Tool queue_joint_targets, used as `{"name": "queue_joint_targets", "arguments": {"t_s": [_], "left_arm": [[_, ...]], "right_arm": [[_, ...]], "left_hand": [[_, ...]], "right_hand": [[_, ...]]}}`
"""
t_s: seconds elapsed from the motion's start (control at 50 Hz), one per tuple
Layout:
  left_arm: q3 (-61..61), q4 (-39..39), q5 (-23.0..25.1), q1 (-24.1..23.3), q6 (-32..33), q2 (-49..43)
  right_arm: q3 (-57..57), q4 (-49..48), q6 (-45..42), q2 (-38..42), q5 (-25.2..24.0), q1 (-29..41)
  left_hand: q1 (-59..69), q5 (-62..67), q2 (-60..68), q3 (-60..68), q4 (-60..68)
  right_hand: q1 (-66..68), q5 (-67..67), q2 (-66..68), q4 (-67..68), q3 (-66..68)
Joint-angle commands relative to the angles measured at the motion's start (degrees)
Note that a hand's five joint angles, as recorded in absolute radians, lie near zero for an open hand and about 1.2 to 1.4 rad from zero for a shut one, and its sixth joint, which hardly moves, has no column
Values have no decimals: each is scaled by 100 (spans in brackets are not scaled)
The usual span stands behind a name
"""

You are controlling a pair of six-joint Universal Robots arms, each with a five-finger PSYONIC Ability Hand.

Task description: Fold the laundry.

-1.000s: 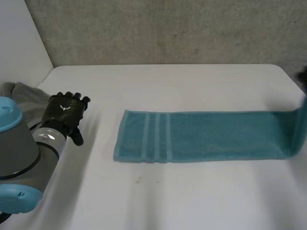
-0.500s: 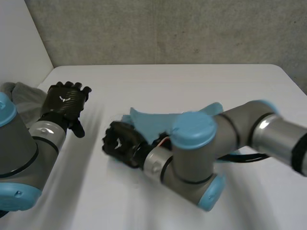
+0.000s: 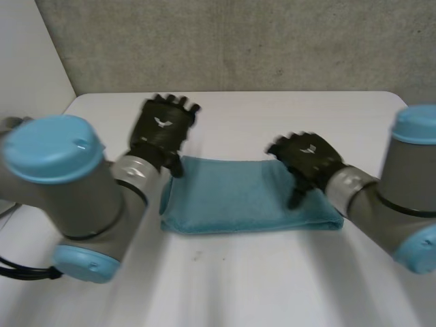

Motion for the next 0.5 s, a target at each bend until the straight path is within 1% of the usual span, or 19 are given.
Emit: {"name": "queue_joint_targets", "arguments": {"t_s": [0.02,0.04,0.06,0.1,0.12,0.14,0.16,0.2,0.28,0.3,0.34,0.36,0.38,0.42,0.44,0.5], "left_arm": [[480,-109,-362,-504,1,-848],[489,-118,-398,-496,1,-875],[489,-127,-416,-496,1,-892],[472,-154,-433,-487,-8,-910],[454,-162,-433,-478,-8,-910],[436,-171,-442,-478,-8,-910],[419,-180,-442,-478,-8,-893],[375,-206,-451,-469,-16,-858],[164,-215,-469,-408,-8,-630],[112,-215,-469,-382,-16,-551],[-29,-206,-469,-259,-8,-349],[-73,-206,-477,-206,-16,-287],[-117,-206,-477,-162,-16,-234],[-222,-206,-495,-48,-16,-50],[-249,-198,-521,-4,-8,12],[-363,-180,-731,172,-8,232]], "right_arm": [[1186,-350,-754,-42,-216,-998],[1248,-429,-815,-42,-216,-1059],[1327,-603,-929,27,-216,-1147],[1336,-737,-1009,124,-225,-1200],[1310,-789,-1035,212,-225,-1218],[1258,-833,-1070,361,-182,-1253],[1214,-842,-1071,414,-164,-1262],[1099,-860,-1080,450,-137,-1245],[827,-878,-1123,397,73,-1218],[731,-878,-1193,345,204,-1131],[590,-860,-1334,257,311,-947],[511,-860,-1404,196,355,-807],[319,-843,-1561,91,407,-483],[124,-825,-1703,37,469,-95],[-51,-834,-1834,63,461,333],[-280,-886,-2046,125,426,968]], "left_hand": [[-97,-239,-131,-180,-123],[-97,-239,-131,-180,-123],[-97,-239,-131,-180,-123],[-97,-239,-131,-180,-123],[-97,-239,-131,-180,-123],[-97,-239,-131,-180,-123],[-81,-222,-115,-164,-106],[-81,-222,-115,-164,-106],[-81,-222,-115,-164,-106],[-81,-222,-115,-164,-106],[-81,-222,-115,-164,-106],[-81,-222,-115,-164,-106],[-97,-239,-131,-180,-122],[-97,-239,-131,-180,-123],[-97,-239,-131,-180,-123],[-81,-222,-115,-164,-106]], "right_hand": [[578,333,488,393,497],[846,601,757,662,766],[1732,1487,1642,1547,1651],[2828,2583,2739,2644,2748],[3583,3338,3494,3399,3503],[5673,5427,5583,5488,5592],[6776,6531,6687,6591,6695],[6865,6620,6776,6681,6785],[6865,6620,6776,6681,6785],[6865,6620,6776,6681,6785],[6865,6620,6776,6681,6785],[6865,6620,6776,6681,6785],[6865,6620,6776,6681,6785],[6865,6620,6776,6681,6785],[6865,6620,6776,6681,6785],[6865,6620,6776,6681,6785]]}}
